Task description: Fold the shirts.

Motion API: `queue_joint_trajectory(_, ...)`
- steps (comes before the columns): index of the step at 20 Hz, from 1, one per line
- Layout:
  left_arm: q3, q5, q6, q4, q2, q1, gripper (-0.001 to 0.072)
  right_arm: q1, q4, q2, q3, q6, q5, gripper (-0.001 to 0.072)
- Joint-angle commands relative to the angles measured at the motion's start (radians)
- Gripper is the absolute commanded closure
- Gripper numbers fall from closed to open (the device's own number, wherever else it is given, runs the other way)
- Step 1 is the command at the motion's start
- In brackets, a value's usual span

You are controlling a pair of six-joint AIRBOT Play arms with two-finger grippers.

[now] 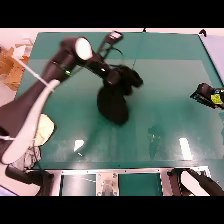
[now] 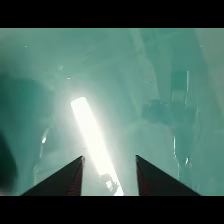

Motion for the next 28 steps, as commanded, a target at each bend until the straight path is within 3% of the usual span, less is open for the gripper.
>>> queue_joint_trajectory(1,0.006,0.041,-0.079,-0.019,-0.079,-0.037,0.0141,-0.018,0.012,-0.002,-0.007,-0.025,0.005,0.0281)
queue_joint_trajectory(3,0.06,-0.067,-0.125,0.006,-0.06,0.053,0.0141,-0.018,0.024,-0.016,-0.008,-0.026,0.005,0.0281)
queue_joint_trajectory(7,0.11,-0.42,-0.193,-0.036,-0.015,0.321,0.0141,-0.017,0.173,-0.101,-0.062,-0.126,-0.01,0.028)
queue_joint_trajectory(10,-0.076,-0.488,-0.213,-0.17,0.024,0.444,0.014,-0.017,0.238,-0.224,-0.118,-0.189,-0.076,0.028)
queue_joint_trajectory(13,-0.343,-0.379,-0.157,-0.26,0.056,0.437,0.0141,-0.016,0.366,-0.383,-0.119,-0.324,-0.087,0.028)
queue_joint_trajectory(16,-0.568,-0.152,-0.126,-0.314,0.058,0.377,0.0141,0.003,0.442,-0.514,-0.119,-0.402,-0.091,0.028)
queue_joint_trajectory(19,-0.657,0.083,-0.048,-0.468,0.048,0.313,0.0142,0.055,0.517,-0.594,-0.118,-0.446,-0.134,0.0281)
queue_joint_trajectory(22,-0.656,0.122,-0.045,-0.475,0.01,0.241,0.0143,0.121,0.543,-0.636,-0.115,-0.463,-0.185,0.0281)
queue_joint_trajectory(24,-0.657,0.116,-0.043,-0.473,-0.01,0.222,0.0276,0.145,0.544,-0.644,-0.107,-0.467,-0.214,0.0307)
queue_joint_trajectory(25,-0.657,0.115,-0.04,-0.474,-0.014,0.22,0.0382,0.15,0.544,-0.644,-0.099,-0.467,-0.224,0.0371)
queue_joint_trajectory(26,-0.652,0.107,-0.027,-0.475,-0.014,0.225,0.0569,0.149,0.543,-0.644,-0.087,-0.467,-0.224,0.0461)
queue_joint_trajectory(27,-0.642,0.089,-0.011,-0.475,-0.014,0.235,0.0674,0.145,0.542,-0.644,-0.071,-0.471,-0.218,0.0583)
queue_joint_trajectory(28,-0.624,0.065,-0.004,-0.475,-0.014,0.25,0.0675,0.141,0.542,-0.643,-0.05,-0.478,-0.204,0.0693)
